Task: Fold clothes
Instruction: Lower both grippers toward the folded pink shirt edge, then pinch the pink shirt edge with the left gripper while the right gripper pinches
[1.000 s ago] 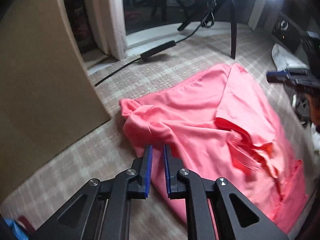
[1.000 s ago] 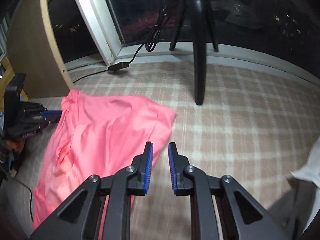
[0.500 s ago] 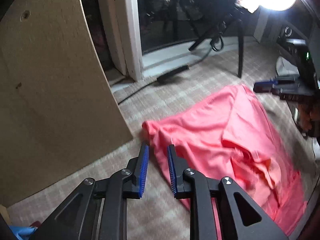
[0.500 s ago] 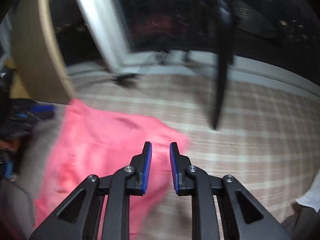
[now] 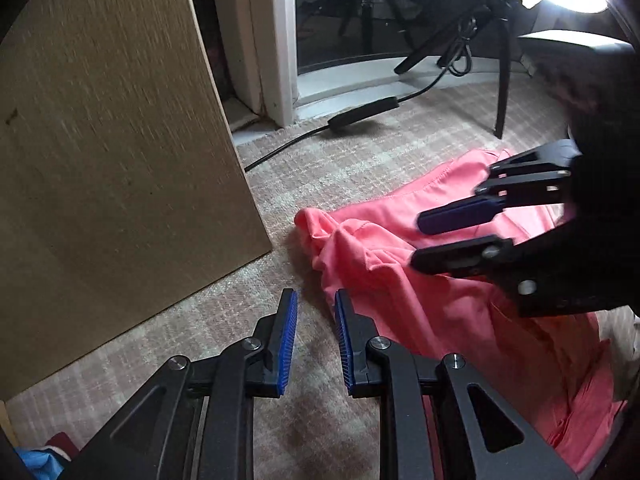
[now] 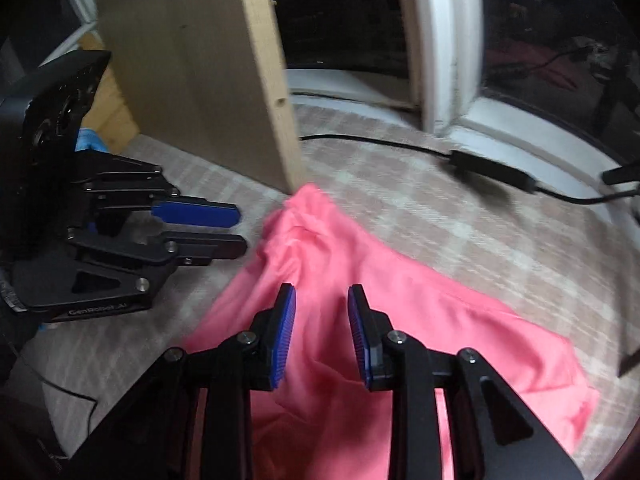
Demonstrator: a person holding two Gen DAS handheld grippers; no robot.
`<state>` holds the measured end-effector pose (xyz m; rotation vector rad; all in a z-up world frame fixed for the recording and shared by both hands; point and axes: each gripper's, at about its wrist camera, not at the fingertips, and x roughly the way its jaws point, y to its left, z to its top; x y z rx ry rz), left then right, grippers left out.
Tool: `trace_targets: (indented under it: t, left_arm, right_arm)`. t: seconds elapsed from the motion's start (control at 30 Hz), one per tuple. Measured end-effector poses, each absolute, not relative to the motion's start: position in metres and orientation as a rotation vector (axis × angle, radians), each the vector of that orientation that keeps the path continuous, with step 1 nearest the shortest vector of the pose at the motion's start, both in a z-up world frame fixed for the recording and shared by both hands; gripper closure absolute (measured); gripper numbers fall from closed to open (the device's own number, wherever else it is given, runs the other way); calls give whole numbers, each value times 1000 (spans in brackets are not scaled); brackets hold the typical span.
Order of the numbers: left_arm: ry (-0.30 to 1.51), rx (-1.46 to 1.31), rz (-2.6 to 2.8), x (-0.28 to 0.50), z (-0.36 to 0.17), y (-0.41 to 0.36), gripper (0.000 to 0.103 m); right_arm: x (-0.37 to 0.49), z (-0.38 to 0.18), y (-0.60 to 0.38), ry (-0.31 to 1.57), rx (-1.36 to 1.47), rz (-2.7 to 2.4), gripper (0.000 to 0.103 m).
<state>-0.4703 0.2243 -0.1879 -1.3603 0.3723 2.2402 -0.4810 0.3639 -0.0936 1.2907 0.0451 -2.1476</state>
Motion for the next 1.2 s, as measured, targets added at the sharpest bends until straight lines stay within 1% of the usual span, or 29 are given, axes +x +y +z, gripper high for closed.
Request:
trace_targets:
  t: [0.03, 0.07, 0.2, 0.27, 0.33, 0.37, 0.47, 0.5, 0.53, 0.57, 0.6, 0.63, 0.9, 1.07, 1.1, 1.13, 1.2]
  left_arm:
    - [372, -1356, 2239, -469, -187, 224, 84]
    - [369, -1354, 2239, -470, -186, 224, 84]
    - [352, -1347, 2240, -469, -183, 222, 84]
    - [339, -1341, 2224, -470, -182, 225, 84]
    - [365, -1334, 2220, -470, -182, 230, 84]
    - [373, -1333, 2220, -469, -182, 231, 84]
    - [380, -1334, 2211, -469, -183, 233, 84]
    - [384, -1333, 2211, -469, -184, 234, 84]
    - [387, -1334, 2214, -469, -184, 234, 84]
    - [390, -1336, 2218, -469, -184, 233, 84]
    - [386, -1339, 2223, -470, -184, 232, 84]
    - [380, -1341, 2227, -470, -185, 231, 84]
    - [399, -1345, 2228, -469, -188, 231, 84]
    - [365, -1331, 2206, -467, -184, 233, 82]
    - [370, -1330, 2205, -468, -185, 234, 81]
    - [376, -1329, 2206, -469, -186, 235, 79]
    - [361, -1342, 2193, -471, -191, 238, 79]
  right_arm:
    - [-478, -93, 362, 45, 1282, -2129, 93]
    - [-476, -92, 362, 43, 1277, -2113, 102]
    - [-461, -71, 369, -26, 1179, -2100, 102]
    - [-460, -66, 370, 5, 1166, -2146, 101]
    - [-466, -69, 367, 64, 1207, -2192, 93]
    - [-470, -74, 368, 43, 1241, -2180, 91]
    - [-482, -87, 367, 16, 1318, -2155, 77]
    - [-484, -91, 364, 26, 1333, -2146, 76]
    - [-485, -95, 362, 26, 1342, -2128, 77]
    - [-484, -96, 361, 9, 1338, -2107, 85]
    - [-481, -95, 363, -11, 1323, -2099, 100]
    - [-478, -93, 365, -24, 1310, -2097, 101]
    - [-451, -72, 389, -41, 1248, -2150, 100]
    - [-452, -71, 391, -105, 1234, -2124, 100]
    - [-450, -68, 392, -94, 1236, -2117, 98]
    - [-450, -66, 391, -69, 1252, -2113, 92]
    - [-455, -56, 393, -57, 1248, -2147, 85]
